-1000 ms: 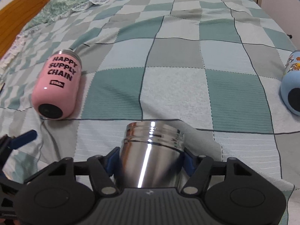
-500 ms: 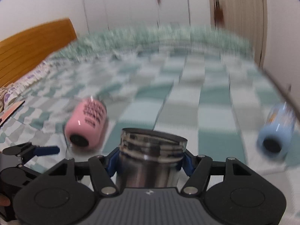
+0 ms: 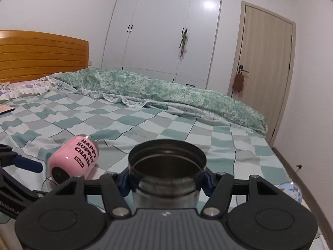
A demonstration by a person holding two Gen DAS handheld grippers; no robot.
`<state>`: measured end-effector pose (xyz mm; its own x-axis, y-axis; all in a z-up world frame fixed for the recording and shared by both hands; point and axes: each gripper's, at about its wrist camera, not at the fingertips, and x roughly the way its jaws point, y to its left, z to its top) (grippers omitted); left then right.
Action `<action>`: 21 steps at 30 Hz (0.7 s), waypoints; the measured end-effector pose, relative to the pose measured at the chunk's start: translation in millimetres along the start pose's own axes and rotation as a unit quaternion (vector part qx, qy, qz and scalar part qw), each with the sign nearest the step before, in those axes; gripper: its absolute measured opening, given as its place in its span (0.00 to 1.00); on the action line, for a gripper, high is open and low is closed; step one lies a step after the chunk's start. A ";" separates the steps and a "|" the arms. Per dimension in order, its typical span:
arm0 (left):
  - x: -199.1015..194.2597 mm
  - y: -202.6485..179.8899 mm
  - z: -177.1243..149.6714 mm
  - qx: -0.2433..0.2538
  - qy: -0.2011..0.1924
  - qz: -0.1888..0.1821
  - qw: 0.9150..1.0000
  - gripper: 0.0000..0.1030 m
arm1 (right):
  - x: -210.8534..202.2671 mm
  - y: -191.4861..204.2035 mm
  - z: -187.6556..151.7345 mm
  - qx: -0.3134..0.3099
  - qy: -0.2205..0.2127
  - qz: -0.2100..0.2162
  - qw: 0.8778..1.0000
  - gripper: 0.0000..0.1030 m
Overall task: Flip cup upright
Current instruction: 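Lower the upright silver cup onto the blanket and open the right gripper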
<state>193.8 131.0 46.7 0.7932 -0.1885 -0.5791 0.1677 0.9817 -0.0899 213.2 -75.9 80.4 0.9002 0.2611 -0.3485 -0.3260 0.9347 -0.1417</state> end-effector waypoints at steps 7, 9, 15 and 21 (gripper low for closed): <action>0.4 -5.3 -2.3 0.004 0.000 0.005 1.000 1.00 | -4.4 -1.1 -10.4 0.012 -0.033 0.010 0.999 0.60; -0.4 -6.8 -2.3 0.004 -0.002 0.006 1.000 1.00 | -6.4 0.6 -8.5 0.011 -0.051 0.010 0.999 0.60; -3.8 -9.6 -3.6 0.002 -0.008 0.005 1.000 1.00 | 2.2 1.3 -21.9 0.015 -0.059 0.013 0.998 0.60; -4.2 -11.7 -7.3 0.007 -0.003 0.005 1.000 1.00 | -0.3 -3.3 -40.7 0.038 -0.066 0.017 0.997 0.59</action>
<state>184.2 120.5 44.3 0.7987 -0.1783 -0.5747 0.1676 0.9832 -0.0720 202.2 -88.9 43.3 0.9207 0.3178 -0.2265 -0.3387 0.9390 -0.0594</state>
